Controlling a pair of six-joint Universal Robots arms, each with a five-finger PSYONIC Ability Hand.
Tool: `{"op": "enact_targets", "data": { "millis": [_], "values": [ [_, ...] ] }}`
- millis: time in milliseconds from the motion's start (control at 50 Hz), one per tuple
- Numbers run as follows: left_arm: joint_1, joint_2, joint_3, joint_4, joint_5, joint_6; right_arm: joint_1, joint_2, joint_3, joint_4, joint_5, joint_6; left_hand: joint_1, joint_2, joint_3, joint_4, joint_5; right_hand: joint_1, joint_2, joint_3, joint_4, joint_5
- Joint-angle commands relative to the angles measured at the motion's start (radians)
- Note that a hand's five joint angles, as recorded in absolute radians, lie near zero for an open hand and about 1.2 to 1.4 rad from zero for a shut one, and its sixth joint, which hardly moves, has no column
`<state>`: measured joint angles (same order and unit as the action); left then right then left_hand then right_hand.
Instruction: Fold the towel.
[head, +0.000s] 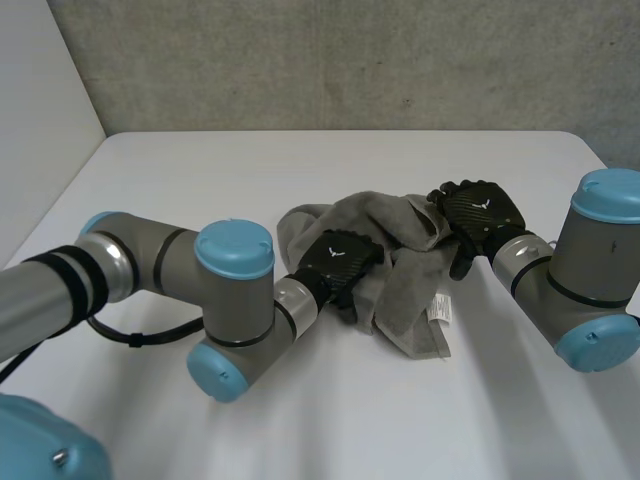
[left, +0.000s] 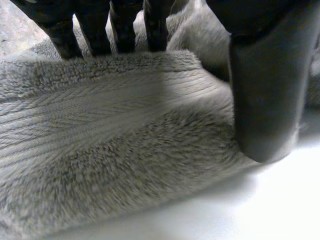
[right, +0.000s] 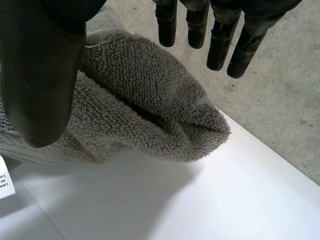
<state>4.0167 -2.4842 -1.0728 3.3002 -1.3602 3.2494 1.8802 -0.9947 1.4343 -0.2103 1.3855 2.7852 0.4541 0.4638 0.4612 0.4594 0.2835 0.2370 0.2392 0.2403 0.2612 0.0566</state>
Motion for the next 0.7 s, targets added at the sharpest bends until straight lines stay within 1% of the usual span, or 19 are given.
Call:
{"op": "enact_targets", "data": {
  "millis": [20,40,80,100,180,260,280,300,320,340,380,400,440,520,580,620,660,680,700],
  "values": [
    [0.001,-0.070,0.100,0.001,-0.011,0.036,0.000,-0.001,0.000,0.005,-0.002,-0.003,0.351,0.341,0.344,0.346,0.347,-0.062,-0.065,-0.066,-0.087,-0.057],
    [0.001,-0.070,0.100,0.001,-0.011,0.036,0.000,-0.002,0.000,0.006,-0.003,-0.004,0.352,0.343,0.345,0.347,0.349,-0.062,-0.065,-0.066,-0.087,-0.057],
    [0.002,-0.071,0.120,0.018,-0.026,0.036,0.000,-0.005,-0.002,0.008,-0.003,-0.007,0.589,0.580,0.582,0.584,0.585,-0.062,-0.065,-0.066,-0.087,-0.057],
    [0.002,-0.071,0.120,0.018,-0.027,0.036,0.000,-0.010,-0.002,0.009,-0.002,-0.013,0.590,0.581,0.583,0.585,0.586,-0.062,-0.065,-0.066,-0.087,-0.057],
    [0.008,-0.056,0.113,0.039,-0.079,0.035,0.002,-0.021,-0.006,0.022,0.000,-0.029,0.769,0.759,0.762,0.763,0.765,-0.062,-0.065,-0.066,-0.087,-0.057],
    [0.019,-0.012,0.093,0.030,-0.114,0.030,0.007,-0.073,-0.014,0.095,-0.002,-0.065,0.775,0.766,0.768,0.770,0.771,-0.062,-0.065,-0.066,-0.087,-0.057],
    [0.022,0.025,0.068,0.030,-0.129,0.029,0.007,-0.102,-0.020,0.144,-0.003,-0.087,0.769,0.760,0.762,0.764,0.765,-0.062,-0.065,-0.066,-0.087,-0.057],
    [0.030,0.063,0.033,0.032,-0.137,0.027,0.007,-0.102,-0.020,0.144,-0.003,-0.087,0.766,0.757,0.759,0.761,0.763,-0.062,-0.065,-0.066,-0.087,-0.057],
    [0.030,0.064,0.033,0.032,-0.137,0.027,0.004,-0.139,-0.023,0.202,-0.009,-0.110,0.766,0.757,0.759,0.761,0.762,-0.062,-0.065,-0.066,-0.087,-0.057],
    [0.042,0.103,-0.005,0.036,-0.139,0.027,0.004,-0.139,-0.023,0.203,-0.010,-0.110,0.758,0.748,0.751,0.752,0.754,-0.062,-0.065,-0.066,-0.087,-0.057],
    [0.058,0.148,-0.042,0.036,-0.139,0.027,0.008,-0.214,-0.032,0.345,-0.023,-0.151,0.743,0.733,0.736,0.738,0.739,-0.062,-0.065,-0.066,-0.087,-0.057],
    [0.068,0.190,-0.080,0.036,-0.140,0.026,0.008,-0.214,-0.032,0.345,-0.023,-0.151,0.740,0.730,0.733,0.735,0.736,-0.062,-0.065,-0.066,-0.087,-0.057],
    [0.076,0.232,-0.119,0.039,-0.142,0.026,0.011,-0.264,-0.026,0.498,-0.039,-0.176,0.731,0.722,0.724,0.726,0.727,-0.062,-0.065,-0.066,-0.087,-0.057],
    [0.114,0.342,-0.220,0.039,-0.145,0.018,0.034,-0.291,0.011,0.592,-0.065,-0.165,0.728,0.719,0.721,0.723,0.724,-0.062,-0.065,-0.066,-0.087,-0.057],
    [0.130,0.377,-0.249,0.039,-0.146,0.010,0.095,-0.332,0.081,0.565,-0.083,-0.167,0.728,0.719,0.721,0.723,0.724,-0.062,-0.065,-0.066,-0.087,-0.057],
    [0.165,0.436,-0.304,0.033,-0.146,-0.014,0.120,-0.351,0.118,0.522,-0.083,-0.167,0.728,0.719,0.721,0.723,0.724,-0.062,-0.065,-0.066,-0.087,-0.057],
    [0.183,0.458,-0.329,0.030,-0.145,-0.029,0.163,-0.338,0.178,0.398,-0.079,-0.168,0.731,0.721,0.724,0.726,0.727,-0.062,-0.065,-0.066,-0.087,-0.057],
    [0.197,0.478,-0.351,0.029,-0.142,-0.045,0.163,-0.338,0.178,0.397,-0.079,-0.168,0.731,0.721,0.724,0.726,0.727,-0.062,-0.065,-0.066,-0.087,-0.057],
    [0.197,0.478,-0.351,0.029,-0.142,-0.045,0.175,-0.320,0.201,0.328,-0.071,-0.167,0.731,0.721,0.724,0.726,0.727,-0.062,-0.065,-0.066,-0.087,-0.057]
  ]
}}
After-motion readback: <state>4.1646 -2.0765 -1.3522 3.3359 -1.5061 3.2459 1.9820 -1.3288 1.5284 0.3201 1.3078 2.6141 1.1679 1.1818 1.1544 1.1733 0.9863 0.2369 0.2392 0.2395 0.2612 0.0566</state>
